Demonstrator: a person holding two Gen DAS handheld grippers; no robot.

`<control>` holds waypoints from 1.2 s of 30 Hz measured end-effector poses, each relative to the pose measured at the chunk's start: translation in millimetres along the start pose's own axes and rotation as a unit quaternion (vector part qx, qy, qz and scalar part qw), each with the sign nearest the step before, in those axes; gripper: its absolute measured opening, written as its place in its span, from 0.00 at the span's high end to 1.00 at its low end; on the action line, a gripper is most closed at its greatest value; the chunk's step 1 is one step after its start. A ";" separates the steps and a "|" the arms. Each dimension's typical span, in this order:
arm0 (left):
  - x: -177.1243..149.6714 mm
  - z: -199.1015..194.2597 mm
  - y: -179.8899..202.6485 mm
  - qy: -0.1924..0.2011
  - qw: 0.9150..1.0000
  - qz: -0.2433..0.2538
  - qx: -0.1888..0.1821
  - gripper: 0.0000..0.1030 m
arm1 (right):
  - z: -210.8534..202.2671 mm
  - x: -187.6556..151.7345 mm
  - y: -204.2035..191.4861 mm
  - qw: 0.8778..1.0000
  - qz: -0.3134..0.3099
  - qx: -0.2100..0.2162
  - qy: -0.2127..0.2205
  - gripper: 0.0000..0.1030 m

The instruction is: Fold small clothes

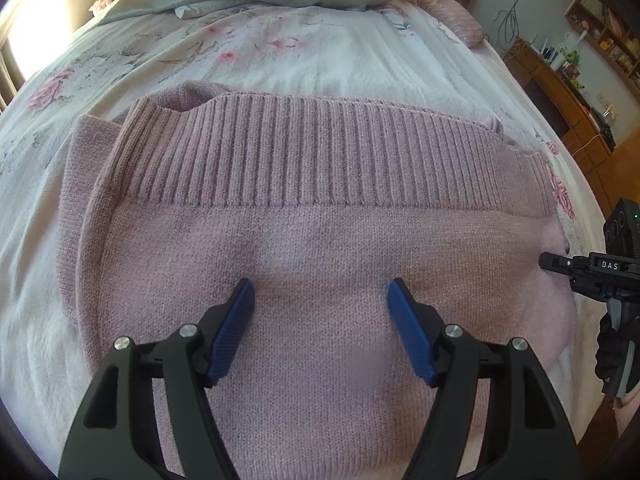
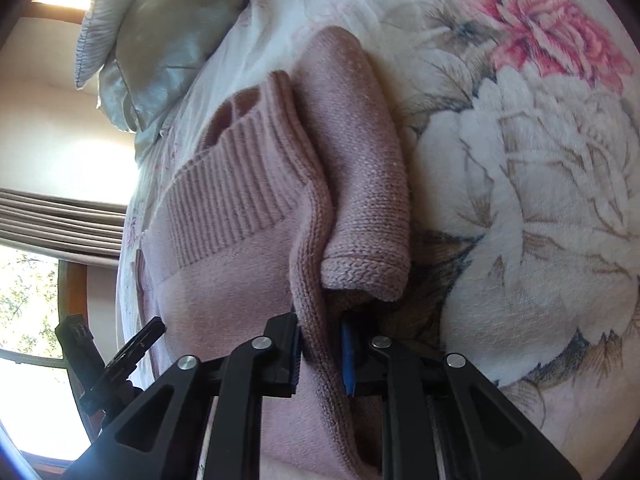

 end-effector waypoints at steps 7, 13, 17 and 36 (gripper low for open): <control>-17.1 -42.8 -49.5 0.009 0.998 -0.058 0.011 0.33 | -33.1 -2.0 -114.2 0.995 -0.098 0.012 0.011 0.85; -29.3 -66.3 -76.4 0.016 0.996 -0.085 0.020 0.33 | 5.5 -38.7 -212.3 0.977 -0.212 -0.005 -0.024 0.85; -35.0 -78.0 -91.3 0.022 0.995 -0.099 0.023 0.33 | 51.7 -72.3 -250.1 0.960 -0.271 -0.030 -0.060 0.85; -34.4 -97.4 -105.8 0.030 0.991 -0.130 0.003 0.33 | 82.5 -101.3 -271.2 0.952 -0.293 -0.016 -0.091 0.42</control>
Point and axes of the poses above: each gripper's, at about its wrist camera, not at the fingertips, and z roughly the way its jaws point, y to its right, x to its top, the point moved 8 cm from there along z, roughly the way its jaws point, and after that the axes turned 7 degrees about z, right-handed, at the moved point
